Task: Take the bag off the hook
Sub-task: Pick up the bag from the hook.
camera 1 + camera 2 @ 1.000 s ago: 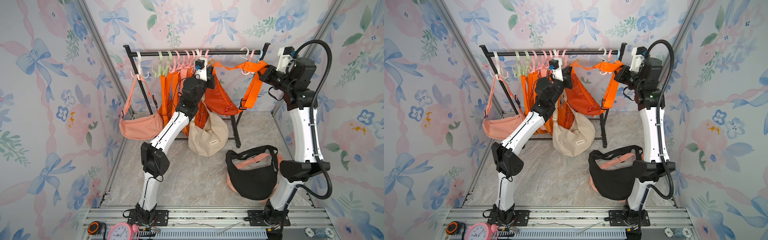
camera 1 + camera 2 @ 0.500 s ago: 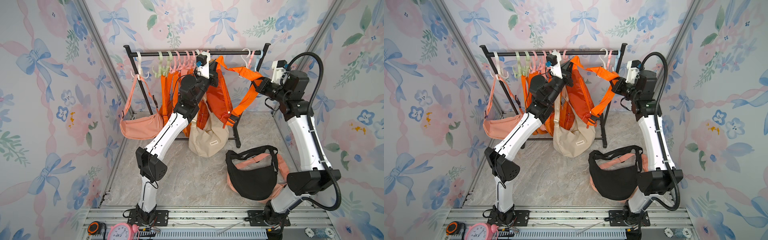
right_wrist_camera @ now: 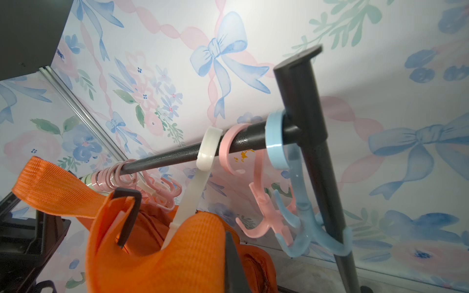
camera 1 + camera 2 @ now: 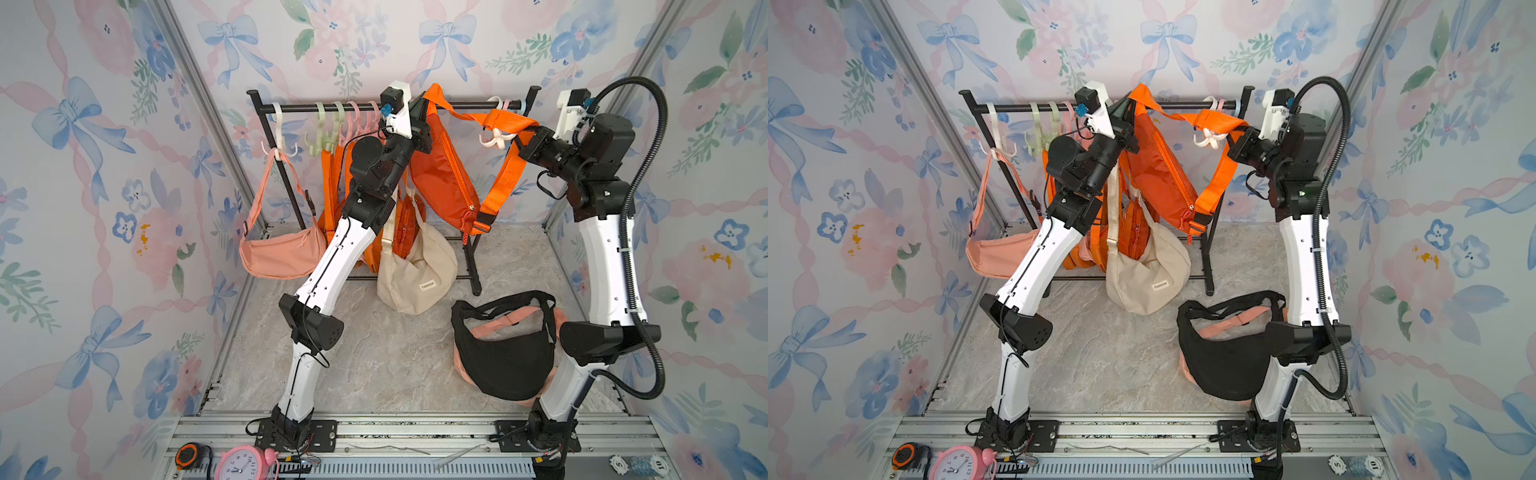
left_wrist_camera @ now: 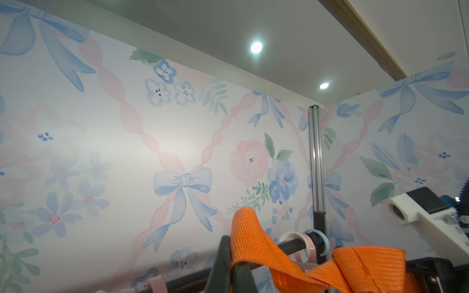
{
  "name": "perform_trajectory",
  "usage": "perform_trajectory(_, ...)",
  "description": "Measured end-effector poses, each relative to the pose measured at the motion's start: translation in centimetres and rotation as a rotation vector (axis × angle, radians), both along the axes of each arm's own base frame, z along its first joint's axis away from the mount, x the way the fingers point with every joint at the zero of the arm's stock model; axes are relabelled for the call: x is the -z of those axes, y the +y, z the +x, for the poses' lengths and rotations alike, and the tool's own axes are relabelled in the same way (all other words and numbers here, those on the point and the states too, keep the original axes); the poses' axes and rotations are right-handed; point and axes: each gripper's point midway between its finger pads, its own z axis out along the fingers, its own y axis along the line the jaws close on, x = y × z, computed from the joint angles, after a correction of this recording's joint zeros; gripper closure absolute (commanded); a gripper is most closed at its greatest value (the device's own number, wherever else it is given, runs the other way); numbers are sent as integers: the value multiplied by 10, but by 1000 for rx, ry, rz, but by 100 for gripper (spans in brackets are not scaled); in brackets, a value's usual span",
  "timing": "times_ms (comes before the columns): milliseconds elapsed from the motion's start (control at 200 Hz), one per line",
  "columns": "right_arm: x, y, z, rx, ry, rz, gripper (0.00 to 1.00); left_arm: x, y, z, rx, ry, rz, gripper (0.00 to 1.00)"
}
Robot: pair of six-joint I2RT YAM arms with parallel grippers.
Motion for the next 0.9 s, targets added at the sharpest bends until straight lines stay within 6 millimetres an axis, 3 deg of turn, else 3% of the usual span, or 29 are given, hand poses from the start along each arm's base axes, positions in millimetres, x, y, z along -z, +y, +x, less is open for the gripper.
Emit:
perform_trajectory(45, 0, 1, -1, -6, 4, 6, 74, 0, 0, 0, 0, 0, 0, 100)
perform_trajectory(110, 4, 2, 0, -11, 14, 5, 74, 0, 0, 0, 0, 0, 0, 100)
perform_trajectory(135, 9, 2, 1, -11, 25, 4, 81, 0, 0, 0, -1, 0, 0, 100)
perform_trajectory(175, 19, 2, 3, -11, 46, -2, 100, 0, 0, 0, -1, 1, 1, 100)
perform_trajectory(290, 50, 2, 11, -10, 122, 3, 100, 2, -1, 2, 2, 10, 3, 100)
perform_trajectory(400, 66, 2, 16, -9, 161, 2, 99, 5, -2, 3, 4, 16, 4, 100)
perform_trajectory(765, 65, -2, 15, 4, 150, -17, 100, 11, -5, 6, 6, 35, 17, 100)
perform_trajectory(900, 50, -4, -1, 12, 124, -25, 100, 25, -15, 7, 18, 69, 52, 100)
